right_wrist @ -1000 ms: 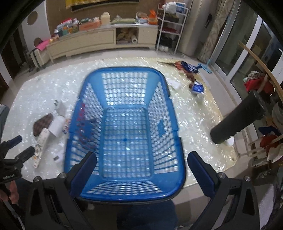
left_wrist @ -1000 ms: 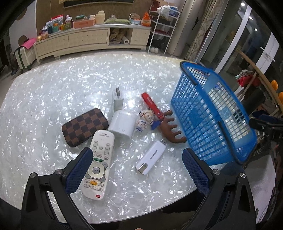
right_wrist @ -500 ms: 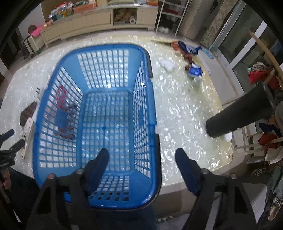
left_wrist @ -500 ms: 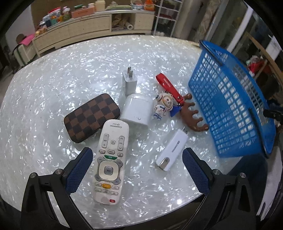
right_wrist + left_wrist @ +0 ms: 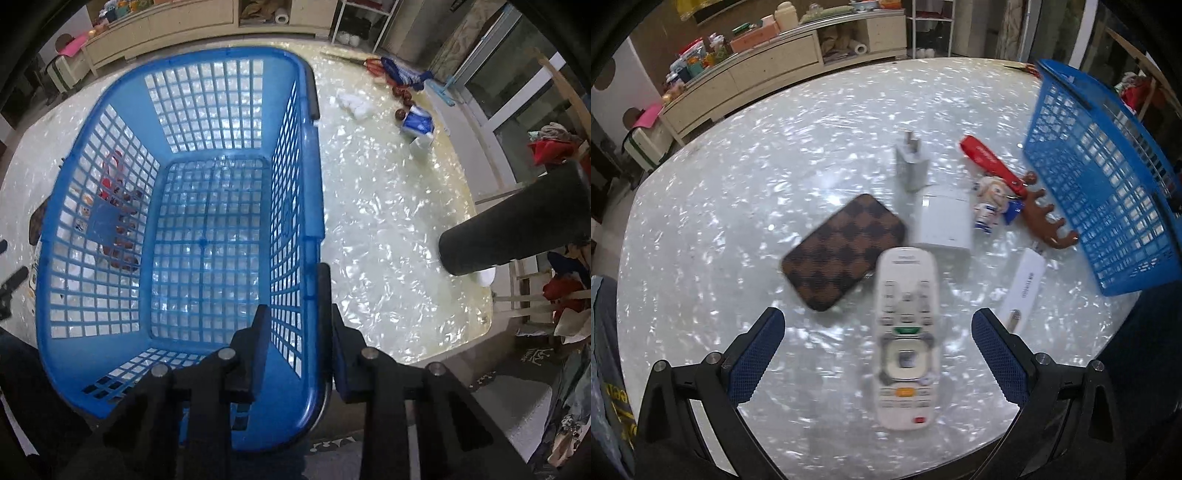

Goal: Organize rigid objects
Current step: 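Grasp the blue basket rim with the right gripper while the left gripper grasps the white remote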

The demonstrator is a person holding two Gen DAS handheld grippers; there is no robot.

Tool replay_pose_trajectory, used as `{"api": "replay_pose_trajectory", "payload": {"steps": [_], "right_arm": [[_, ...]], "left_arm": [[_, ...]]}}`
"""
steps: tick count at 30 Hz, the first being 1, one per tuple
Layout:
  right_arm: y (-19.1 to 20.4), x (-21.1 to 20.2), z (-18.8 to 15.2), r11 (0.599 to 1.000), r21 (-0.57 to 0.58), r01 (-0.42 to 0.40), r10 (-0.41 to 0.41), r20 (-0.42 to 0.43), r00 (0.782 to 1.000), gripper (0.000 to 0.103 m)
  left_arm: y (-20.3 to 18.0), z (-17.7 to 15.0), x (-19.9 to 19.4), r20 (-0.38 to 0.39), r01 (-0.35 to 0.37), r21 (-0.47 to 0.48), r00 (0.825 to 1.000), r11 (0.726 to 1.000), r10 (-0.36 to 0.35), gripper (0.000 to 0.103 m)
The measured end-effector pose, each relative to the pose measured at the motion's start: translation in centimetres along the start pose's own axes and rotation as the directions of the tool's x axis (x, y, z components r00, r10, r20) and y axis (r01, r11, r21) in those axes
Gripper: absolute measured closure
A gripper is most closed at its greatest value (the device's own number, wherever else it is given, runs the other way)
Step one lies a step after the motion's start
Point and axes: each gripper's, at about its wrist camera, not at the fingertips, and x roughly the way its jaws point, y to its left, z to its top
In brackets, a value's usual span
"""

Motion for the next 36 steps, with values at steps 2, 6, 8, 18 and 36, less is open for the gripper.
{"api": "replay_pose_trajectory", "payload": {"steps": [2,6,8,18,36], "right_arm": [[-0.1,0.4,0.0,1.0,0.0,-0.003,0.003,-0.009,1.0,0.075],[-0.3,0.9,0.2,1.0,-0.003,0.0,0.0,-0.009,1.0,0.082],[-0.7,1.0,0.2,1.0,-0.002,-0.016,0.016,-0.01,1.0,0.085],[-1.2,2.0,0.6,0.998,-0.01,-0.057,0.057,-0.017,0.998,0.087],[-1.7,3.5,2.8,0.991,0.017,-0.132,0.132,-0.005,0.991,0.092]], "left_arm": [[1.3,-0.1,-0.2,-0.006,-0.001,-0.014,1.0,1.0,0.001,0.001],[3.0,-0.2,0.0,-0.031,0.019,-0.028,0.999,0.999,-0.02,0.001],[3.5,-0.3,0.4,-0.062,0.034,-0.029,0.997,0.999,-0.036,0.001],[1.2,-1.0,3.5,-0.205,0.113,0.033,0.973,0.993,-0.104,0.001],[-0.9,0.9,8.6,-0.271,0.081,0.044,0.96,0.996,-0.066,0.021]]}}
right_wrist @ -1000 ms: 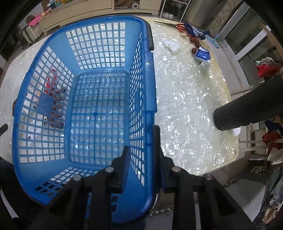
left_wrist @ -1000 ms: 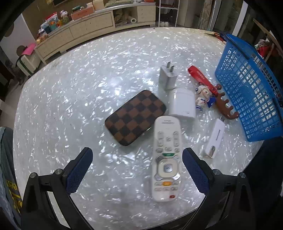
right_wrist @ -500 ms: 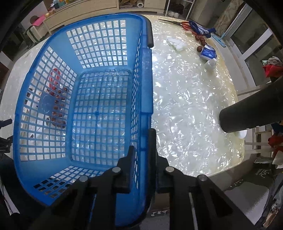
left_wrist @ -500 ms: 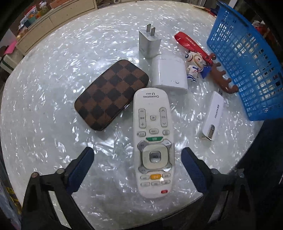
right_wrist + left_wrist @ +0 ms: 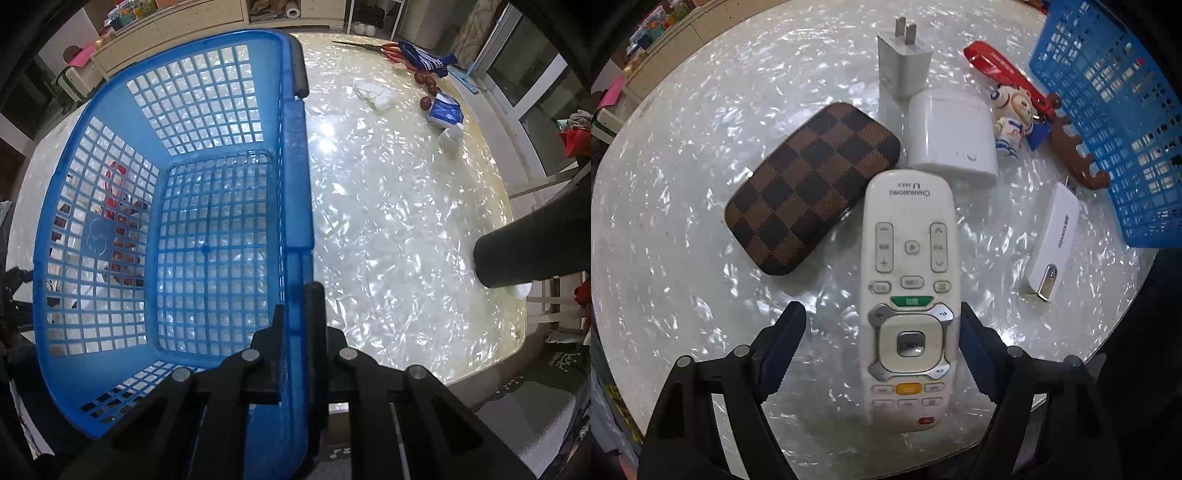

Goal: Organize rigid objects
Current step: 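Grasp the blue basket rim with the right gripper while the left gripper grasps the white remote, then lift the white remote with the left gripper and carry it over the basket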

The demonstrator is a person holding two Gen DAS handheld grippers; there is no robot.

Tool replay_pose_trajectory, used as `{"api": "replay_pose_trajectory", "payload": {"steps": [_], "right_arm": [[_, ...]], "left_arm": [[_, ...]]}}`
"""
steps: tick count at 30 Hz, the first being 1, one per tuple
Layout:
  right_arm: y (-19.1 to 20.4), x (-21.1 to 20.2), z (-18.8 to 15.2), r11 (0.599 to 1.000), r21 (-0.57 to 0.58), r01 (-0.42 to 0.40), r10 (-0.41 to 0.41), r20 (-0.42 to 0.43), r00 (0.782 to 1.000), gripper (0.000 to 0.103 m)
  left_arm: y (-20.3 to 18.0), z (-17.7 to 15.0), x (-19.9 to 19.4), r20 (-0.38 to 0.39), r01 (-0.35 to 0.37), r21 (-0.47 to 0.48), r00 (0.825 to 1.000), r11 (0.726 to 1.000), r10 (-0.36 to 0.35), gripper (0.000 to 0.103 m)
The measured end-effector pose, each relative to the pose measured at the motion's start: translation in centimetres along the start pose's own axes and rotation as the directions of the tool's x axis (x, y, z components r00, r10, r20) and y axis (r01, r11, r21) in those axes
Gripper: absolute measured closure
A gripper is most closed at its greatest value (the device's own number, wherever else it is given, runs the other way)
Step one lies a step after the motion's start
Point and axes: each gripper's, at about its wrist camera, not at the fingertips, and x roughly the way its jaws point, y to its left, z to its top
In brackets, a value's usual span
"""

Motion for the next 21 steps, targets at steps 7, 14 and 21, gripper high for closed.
{"api": "replay_pose_trajectory", "payload": {"steps": [7,14,21], "right_arm": [[0.2,0.1,0.9,1.0,-0.001,-0.008,0.008,0.014,1.0,0.093],[-0.1,0.1,0.4,1.0,0.014,-0.022,0.022,0.022,1.0,0.093],[0.0,-0.3,-0.4,0.999,0.027,-0.033,0.032,0.029,0.999,0.094]], "left_arm": [[-0.6,0.1,0.2,0.025,0.019,0.006,1.0,1.0,-0.019,0.036],[-1.9,0.0,-0.5,0.032,0.018,0.007,0.999,1.0,-0.018,0.051],[-1.3,-1.4,-0.8,0.044,0.031,-0.034,0.999,0.999,-0.029,0.051]]}}
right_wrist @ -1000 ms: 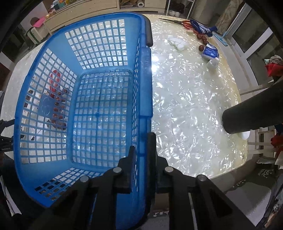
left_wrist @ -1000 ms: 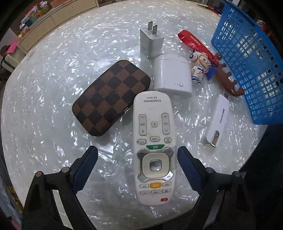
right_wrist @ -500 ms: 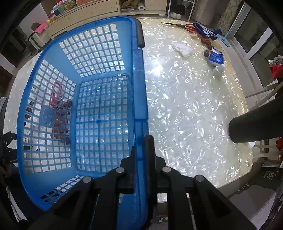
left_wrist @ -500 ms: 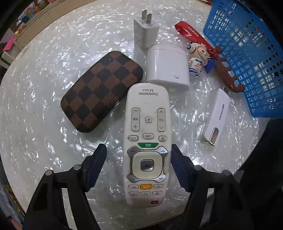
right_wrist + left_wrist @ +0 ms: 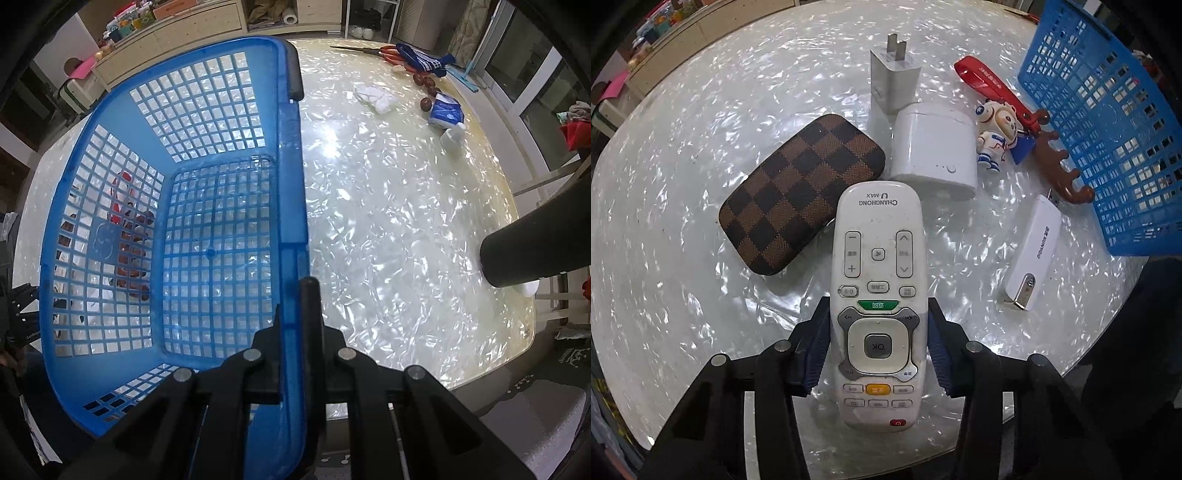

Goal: Organize rigid objects
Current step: 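Lift the white remote with the left gripper and carry it over the basket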

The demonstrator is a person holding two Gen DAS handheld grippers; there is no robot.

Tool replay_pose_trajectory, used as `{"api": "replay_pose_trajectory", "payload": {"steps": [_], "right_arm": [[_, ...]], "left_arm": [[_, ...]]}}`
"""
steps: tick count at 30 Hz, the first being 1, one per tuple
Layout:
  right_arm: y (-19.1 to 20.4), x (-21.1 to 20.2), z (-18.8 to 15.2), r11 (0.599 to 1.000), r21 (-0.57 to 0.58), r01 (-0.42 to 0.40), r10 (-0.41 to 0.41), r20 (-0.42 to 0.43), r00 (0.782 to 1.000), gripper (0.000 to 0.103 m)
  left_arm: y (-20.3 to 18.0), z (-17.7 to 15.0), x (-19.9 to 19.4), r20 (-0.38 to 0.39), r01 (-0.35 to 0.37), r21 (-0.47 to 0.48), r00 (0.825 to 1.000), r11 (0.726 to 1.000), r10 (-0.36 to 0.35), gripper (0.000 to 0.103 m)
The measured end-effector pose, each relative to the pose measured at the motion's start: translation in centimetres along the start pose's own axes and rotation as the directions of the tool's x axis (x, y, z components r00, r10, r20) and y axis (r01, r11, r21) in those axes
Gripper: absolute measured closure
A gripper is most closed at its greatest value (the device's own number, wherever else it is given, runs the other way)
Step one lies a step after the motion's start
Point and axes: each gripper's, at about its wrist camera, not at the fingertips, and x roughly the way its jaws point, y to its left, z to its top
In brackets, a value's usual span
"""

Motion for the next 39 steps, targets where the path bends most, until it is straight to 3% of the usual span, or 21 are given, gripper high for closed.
{"api": "replay_pose_trajectory", "payload": {"steps": [13,21,27,30,39], "right_arm": [[0.1,-0.7,-1.1,1.0,-0.011,-0.013,0.014,0.026,1.0,0.094],[-0.4,-0.8,-1.1,0.999,-0.001,-0.051,0.051,0.046,0.998,0.094],[-0.6,-0.9,-1.1,0.998,0.0,-0.068,0.068,0.059,0.996,0.094],[-0.7,-0.9,-1.1,0.997,-0.001,-0.075,0.075,0.063,0.995,0.094],[-1.0,-0.9,-1.2,0.995,0.002,-0.101,0.101,0.09,0.991,0.094]], "left_arm": [[0.4,-0.8,-6.2,0.11,-0.004,0.009,0.994,1.0,0.003,0.051],[-0.9,0.9,-9.3,0.184,-0.025,0.023,0.983,0.999,0.02,0.051],[-3.8,3.7,-11.7,0.243,-0.007,0.073,0.97,0.997,-0.01,0.051],[-5.9,4.8,-13.1,0.275,0.036,0.113,0.959,0.993,-0.066,0.051],[-13.4,8.3,-16.1,0.324,0.072,0.267,0.933,0.961,-0.159,0.051]]}}
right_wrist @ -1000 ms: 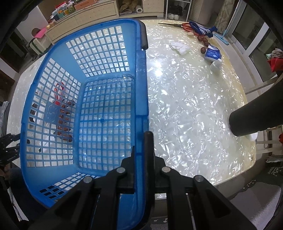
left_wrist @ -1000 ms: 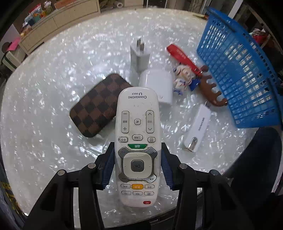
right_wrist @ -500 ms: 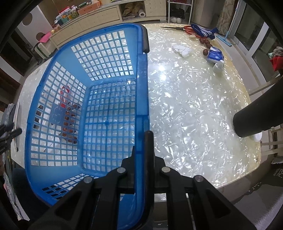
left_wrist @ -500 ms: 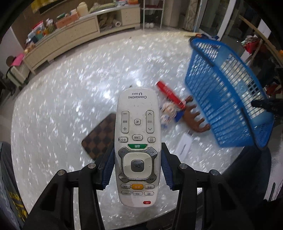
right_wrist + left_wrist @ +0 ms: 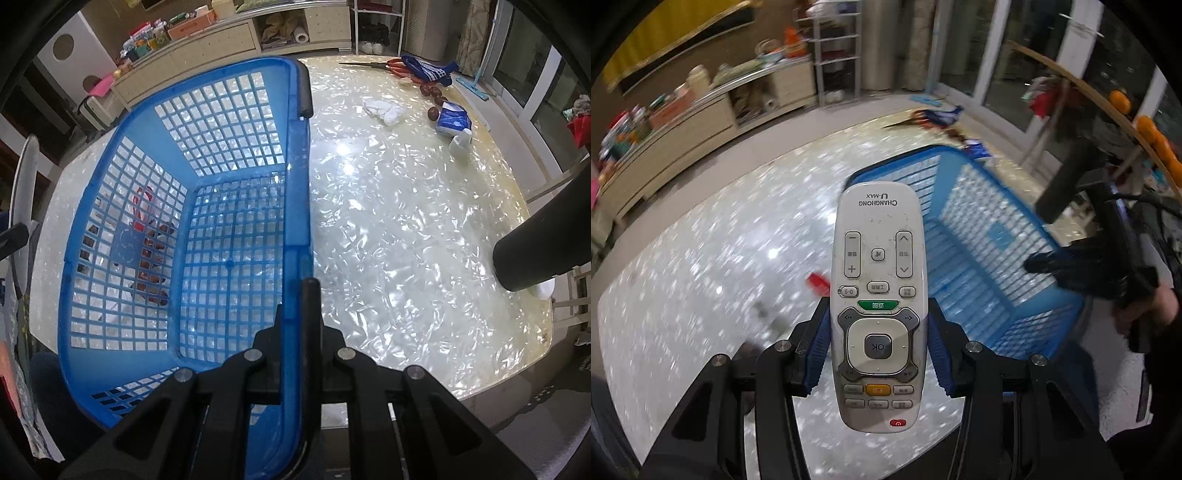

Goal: Organize rigid objects
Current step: 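Lift the white remote with the left gripper and carry it over the basket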

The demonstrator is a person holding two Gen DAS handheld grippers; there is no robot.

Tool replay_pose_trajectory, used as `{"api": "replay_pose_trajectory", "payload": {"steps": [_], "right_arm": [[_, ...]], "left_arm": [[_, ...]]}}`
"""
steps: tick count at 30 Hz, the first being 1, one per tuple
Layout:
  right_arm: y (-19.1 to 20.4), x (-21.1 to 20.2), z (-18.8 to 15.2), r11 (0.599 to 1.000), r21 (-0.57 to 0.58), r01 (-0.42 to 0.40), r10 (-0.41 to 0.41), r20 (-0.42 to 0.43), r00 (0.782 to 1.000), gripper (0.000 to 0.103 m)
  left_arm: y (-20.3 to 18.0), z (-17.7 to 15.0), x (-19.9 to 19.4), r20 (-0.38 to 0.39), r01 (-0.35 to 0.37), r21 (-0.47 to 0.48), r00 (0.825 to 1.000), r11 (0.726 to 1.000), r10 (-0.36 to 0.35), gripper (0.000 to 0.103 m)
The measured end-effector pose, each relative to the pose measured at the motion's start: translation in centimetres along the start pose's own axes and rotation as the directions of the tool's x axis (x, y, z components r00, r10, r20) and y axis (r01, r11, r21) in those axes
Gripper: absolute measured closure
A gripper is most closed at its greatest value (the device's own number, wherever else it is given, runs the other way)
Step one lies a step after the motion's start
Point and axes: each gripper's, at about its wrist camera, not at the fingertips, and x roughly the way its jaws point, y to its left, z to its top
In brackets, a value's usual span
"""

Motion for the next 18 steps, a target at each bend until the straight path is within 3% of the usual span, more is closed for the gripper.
{"api": "replay_pose_trajectory", "payload": {"steps": [7,18], "right_arm": [[-0.4,-0.1,-0.1,1.0,0.015,-0.018,0.018,0.021,1.0,0.094],[-1.3,-0.3,-0.1,0.997,0.052,-0.054,0.052,0.051,0.997,0.094]], "left_arm": [[-4.1,1.8,2.1,-0.015,0.055,0.057,0.998,0.997,-0.054,0.051],[-6.4,2.7,5.6,-0.046,0.103,0.091,0.994,0.99,-0.099,0.051]]}}
